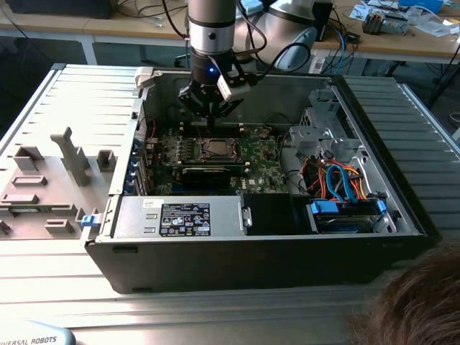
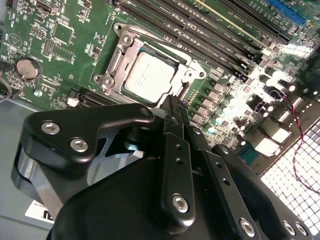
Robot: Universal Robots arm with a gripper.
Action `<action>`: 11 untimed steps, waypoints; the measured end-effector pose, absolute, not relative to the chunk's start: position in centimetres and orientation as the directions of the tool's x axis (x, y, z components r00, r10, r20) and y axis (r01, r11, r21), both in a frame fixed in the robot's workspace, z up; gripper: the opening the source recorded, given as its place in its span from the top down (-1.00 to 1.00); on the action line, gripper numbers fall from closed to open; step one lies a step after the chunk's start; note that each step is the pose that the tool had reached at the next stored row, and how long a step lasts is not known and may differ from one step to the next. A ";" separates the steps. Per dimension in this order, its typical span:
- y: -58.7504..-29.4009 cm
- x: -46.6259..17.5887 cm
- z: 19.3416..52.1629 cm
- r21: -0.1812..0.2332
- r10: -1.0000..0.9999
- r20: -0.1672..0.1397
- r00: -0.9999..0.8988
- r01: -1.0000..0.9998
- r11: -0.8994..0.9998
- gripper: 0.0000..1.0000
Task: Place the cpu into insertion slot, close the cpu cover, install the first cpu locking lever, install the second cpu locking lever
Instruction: 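Install the first cpu locking lever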
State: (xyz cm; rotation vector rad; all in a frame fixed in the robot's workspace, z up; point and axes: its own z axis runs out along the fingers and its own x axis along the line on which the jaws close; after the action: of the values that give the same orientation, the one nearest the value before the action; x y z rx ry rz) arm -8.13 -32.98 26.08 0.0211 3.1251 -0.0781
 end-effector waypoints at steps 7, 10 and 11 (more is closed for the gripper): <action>-33.0 -8.4 26.1 -0.050 0.013 -0.016 -1.000 0.014 0.999 0.79; -33.0 -8.6 26.1 -0.050 0.013 -0.016 -1.000 0.014 0.999 0.79; -33.0 -8.6 26.1 -0.050 0.013 -0.016 -1.000 0.014 0.999 0.79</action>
State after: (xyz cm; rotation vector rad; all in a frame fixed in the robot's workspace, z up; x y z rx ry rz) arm -8.60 -32.98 26.07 0.0212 3.1250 -0.0780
